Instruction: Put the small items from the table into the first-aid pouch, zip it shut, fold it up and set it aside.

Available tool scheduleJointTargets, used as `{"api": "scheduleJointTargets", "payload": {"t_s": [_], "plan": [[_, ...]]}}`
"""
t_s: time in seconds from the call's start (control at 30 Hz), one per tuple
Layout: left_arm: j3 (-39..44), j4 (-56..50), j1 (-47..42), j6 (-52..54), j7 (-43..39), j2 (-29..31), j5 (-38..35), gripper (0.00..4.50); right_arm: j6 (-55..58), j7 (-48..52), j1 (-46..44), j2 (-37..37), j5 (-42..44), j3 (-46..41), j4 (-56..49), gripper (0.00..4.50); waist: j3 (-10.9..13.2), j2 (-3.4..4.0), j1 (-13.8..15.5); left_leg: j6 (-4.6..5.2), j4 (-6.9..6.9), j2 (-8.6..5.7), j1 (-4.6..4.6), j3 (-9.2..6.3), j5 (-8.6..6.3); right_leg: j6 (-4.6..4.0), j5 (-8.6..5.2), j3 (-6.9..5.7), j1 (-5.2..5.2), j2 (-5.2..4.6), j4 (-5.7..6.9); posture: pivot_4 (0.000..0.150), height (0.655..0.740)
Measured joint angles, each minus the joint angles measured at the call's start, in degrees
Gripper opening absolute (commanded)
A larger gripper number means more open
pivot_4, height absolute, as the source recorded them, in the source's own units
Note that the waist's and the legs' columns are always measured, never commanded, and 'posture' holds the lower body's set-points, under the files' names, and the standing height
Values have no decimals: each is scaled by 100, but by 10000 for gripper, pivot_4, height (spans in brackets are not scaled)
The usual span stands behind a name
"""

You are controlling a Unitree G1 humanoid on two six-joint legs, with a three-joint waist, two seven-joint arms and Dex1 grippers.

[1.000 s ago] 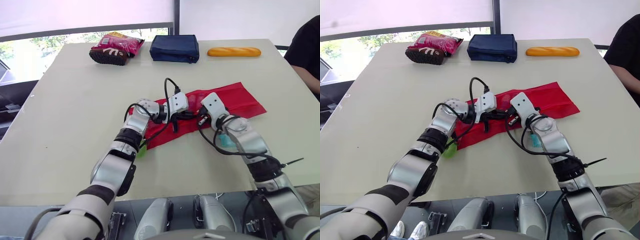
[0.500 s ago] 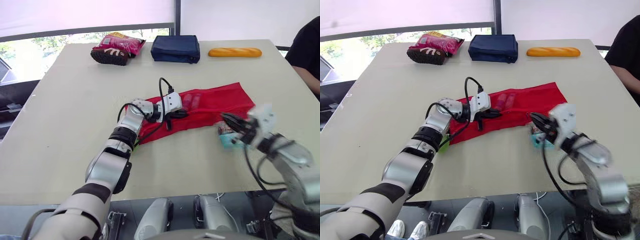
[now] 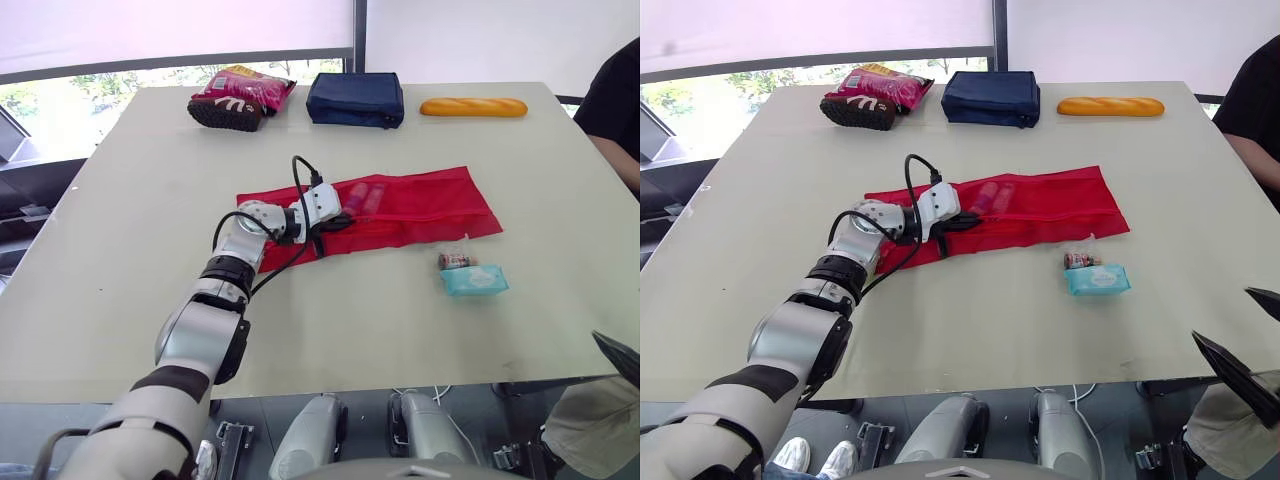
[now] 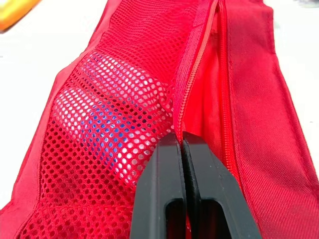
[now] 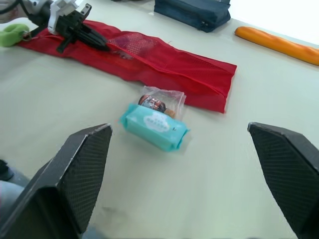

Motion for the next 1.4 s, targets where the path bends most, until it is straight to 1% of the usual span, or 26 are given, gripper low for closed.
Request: {"api": "scheduleJointTargets", "payload": {"t_s": [0.07,0.2,0.33,0.43,0.53,0.6,0.67,0.7,0.73,0.77,0.83,0.87,0.97,1.0,1.1,1.17,1.2,1.27,1.4], "plan": [[3,59,-22,-53,6,-2,1,0,-143,80,188,9,203,-244,-10,44245,0,0,6,0,0,1,0,0,0,0,0,-2,0,-1,0,1500,7395],[5,160,-34,-113,8,-4,1,0,-264,198,624,94,395,-319,-102,44245,0,0,8,0,0,2,-2,0,-1,3,-2,-2,0,-2,-2,1500,7395],[4,191,-53,-147,-4,-14,7,0,-372,184,666,45,380,-256,-107,44245,1,-3,10,0,0,3,-3,-1,-1,10,-7,-3,0,-3,-3,1500,7395],[1,238,-120,-148,-6,-29,18,0,-378,81,564,-260,158,47,-98,44245,2,-4,13,0,0,3,-6,-1,-1,10,-7,-5,0,-3,-3,1500,7395],[0,250,-181,-152,-16,-49,45,0,-370,-59,287,-659,-266,447,16,44245,2,-5,20,-1,2,2,-8,0,0,7,-5,-5,-1,-4,-3,1500,7395],[0,260,-200,-163,-25,-51,62,0,-265,-243,-171,-1195,-657,933,319,44245,3,-10,13,-2,7,2,-7,3,1,0,0,-3,0,-3,-4,1500,7395],[-5,246,-206,-182,-34,-99,70,0,-80,-446,-894,-1781,-987,1622,739,44245,5,-9,11,-10,6,1,-10,4,6,-1,1,-3,-2,-4,-5,1500,7395],[-12,240,-208,-191,-35,-129,71,0,-27,-489,-1063,-1876,-1041,1788,828,44245,4,-8,31,-20,6,1,-10,2,12,-2,0,-6,-3,-3,-3,1500,7395],[-12,237,-201,-207,-38,-109,77,0,40,-516,-1521,-2106,-1134,2209,1061,44245,6,-15,38,-26,5,4,-10,-2,15,-4,1,-11,-1,0,-3,1500,7395],[-15,226,-204,-210,-39,-137,78,0,66,-526,-1713,-2179,-1184,2380,1151,44245,8,-15,43,-27,3,3,-17,-3,16,-5,1,-11,-4,-2,-3,1500,7395],[-15,210,-195,-227,-40,-135,99,0,163,-534,-2751,-2454,-1392,3254,1679,44245,8,-19,25,-26,12,0,-15,4,16,-4,3,-3,-4,-4,-2,1500,7395],[-19,201,-204,-227,-41,-158,105,0,226,-536,-3057,-2522,-1466,3519,1824,44245,8,-19,20,-26,15,-1,-14,5,16,-4,3,-3,-3,-4,-1,1500,7395],[-17,171,-221,-226,-40,-186,109,0,276,-400,-4050,-2663,-1782,4429,2410,44245,10,-21,21,-26,16,-1,-16,6,16,-4,3,-4,-4,-5,0,1500,7395],[-12,162,-211,-225,-40,-163,111,0,258,-228,-4695,-2675,-2024,4973,2819,44245,8,-23,16,-26,18,-1,-11,6,16,-4,3,-3,-2,-3,0,1500,7395],[-15,133,-218,-227,-36,-229,110,0,207,177,-5880,-2668,-2603,6052,3643,44245,10,-22,29,-26,15,-1,-24,0,16,-6,4,-8,-14,-4,-1,1500,7395],[-13,129,-217,-228,-36,-227,110,0,170,274,-6024,-2661,-2725,6223,3811,44245,10,-22,40,-25,15,-3,-28,-1,15,-6,4,-9,-16,-5,-4,1500,7395],[-3,126,-199,-225,-31,-178,111,0,107,402,-6460,-2581,-2997,6586,4183,44245,10,-22,12,-25,18,-4,-26,4,15,-5,5,-3,-15,-5,-2,1500,7395],[-4,83,-191,-229,-29,-234,110,0,54,517,-6993,-2439,-3377,6996,4647,44245,10,-21,-2,-25,18,-6,-22,11,15,-2,7,4,-17,-6,3,1500,7395],[-3,44,-165,-229,-9,-257,108,0,-132,600,-7614,-2139,-3951,7481,5290,44245,10,-21,-3,-25,16,-4,-23,11,16,-3,7,4,-22,-4,5,1500,7395]]}}
